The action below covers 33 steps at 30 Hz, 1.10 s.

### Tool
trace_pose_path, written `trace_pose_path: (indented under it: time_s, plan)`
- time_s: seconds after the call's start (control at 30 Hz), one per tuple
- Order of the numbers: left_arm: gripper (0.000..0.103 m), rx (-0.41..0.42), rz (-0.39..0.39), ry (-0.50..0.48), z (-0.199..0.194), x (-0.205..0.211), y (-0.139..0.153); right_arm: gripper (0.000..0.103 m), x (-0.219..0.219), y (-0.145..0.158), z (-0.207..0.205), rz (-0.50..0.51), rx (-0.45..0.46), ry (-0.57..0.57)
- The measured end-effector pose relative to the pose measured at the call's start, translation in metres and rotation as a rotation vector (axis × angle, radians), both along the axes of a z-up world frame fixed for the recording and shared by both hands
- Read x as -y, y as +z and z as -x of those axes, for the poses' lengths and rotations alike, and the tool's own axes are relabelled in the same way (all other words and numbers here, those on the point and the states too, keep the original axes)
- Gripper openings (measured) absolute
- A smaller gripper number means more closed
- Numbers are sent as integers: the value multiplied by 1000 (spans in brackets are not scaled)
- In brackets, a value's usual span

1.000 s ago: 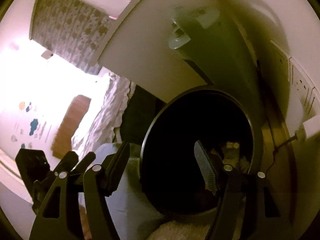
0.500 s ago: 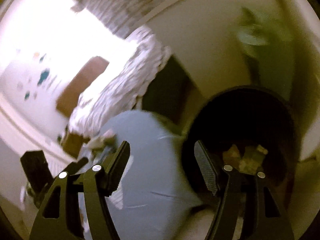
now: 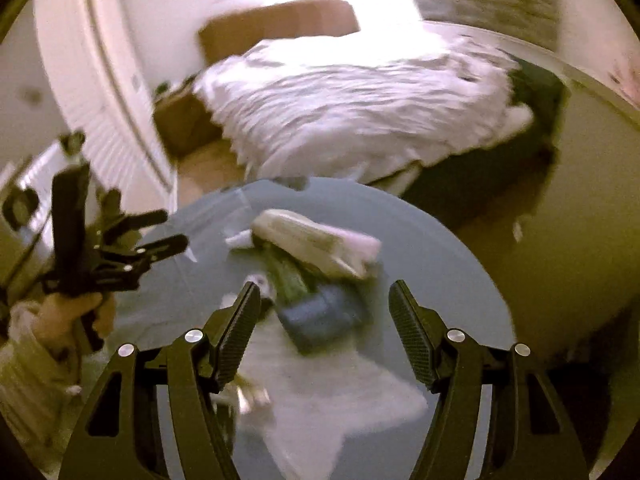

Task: Collect trash
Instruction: 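Move both tools back to the table and grasp the clear plastic tray with the left tool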

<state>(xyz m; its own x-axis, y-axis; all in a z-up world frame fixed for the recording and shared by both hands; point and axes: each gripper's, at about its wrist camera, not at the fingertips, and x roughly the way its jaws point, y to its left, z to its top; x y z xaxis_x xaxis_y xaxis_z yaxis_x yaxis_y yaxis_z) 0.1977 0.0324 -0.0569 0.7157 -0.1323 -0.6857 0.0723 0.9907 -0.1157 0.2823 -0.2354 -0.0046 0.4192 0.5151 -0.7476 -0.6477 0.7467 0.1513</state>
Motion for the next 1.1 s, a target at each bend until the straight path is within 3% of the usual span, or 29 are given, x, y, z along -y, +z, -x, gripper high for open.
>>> trace_pose_path:
  time_s: [0.03,0.1,0.27,0.43,0.47,0.5,0.57,0.6,0.73,0.87,0.93,0.97,1.0,1.07,1.1]
  plan:
    - [88,-7,-10,-2,-4,-2,-3,67,-11,-2,-5,16,3,16]
    - [71,-35,-7,-16,-11,-10,-12,67,-43,-10,-20,61,13,69]
    - [67,-66,29,-35,-23,-21,-26,67,-86,-39,-52,138,5,128]
    - [41,-94,58,-97,-30,-15,-33,67,-97,-63,-67,193,-29,145]
    - [31,-97,63,-115,-30,-12,-35,65,-96,-64,-67,185,-34,146]
    - [23,-97,64,-124,-29,-9,-35,58,-94,-64,-68,179,-37,143]
    - [15,-86,75,-147,-27,-3,-36,50,-91,-64,-68,173,-36,135]
    - [15,-83,73,-152,-25,-1,-37,37,-90,-64,-68,172,-32,135]
    - [14,-58,70,-156,-17,5,-35,4,-79,-58,-63,173,0,123]
    - [14,-29,129,-144,-2,2,-25,2,-71,-52,-53,153,7,131]
    - [14,-18,149,-137,5,2,-19,6,-71,-51,-53,154,8,126]
    - [14,-11,165,-135,11,1,-16,18,-72,-52,-54,155,6,126]
    - [14,-7,170,-133,14,1,-14,43,-74,-52,-56,154,7,127]
    - [14,2,183,-126,23,0,-11,76,-77,-53,-57,146,35,120]
    - [14,0,195,-118,27,-2,-11,76,-79,-54,-58,144,46,124]
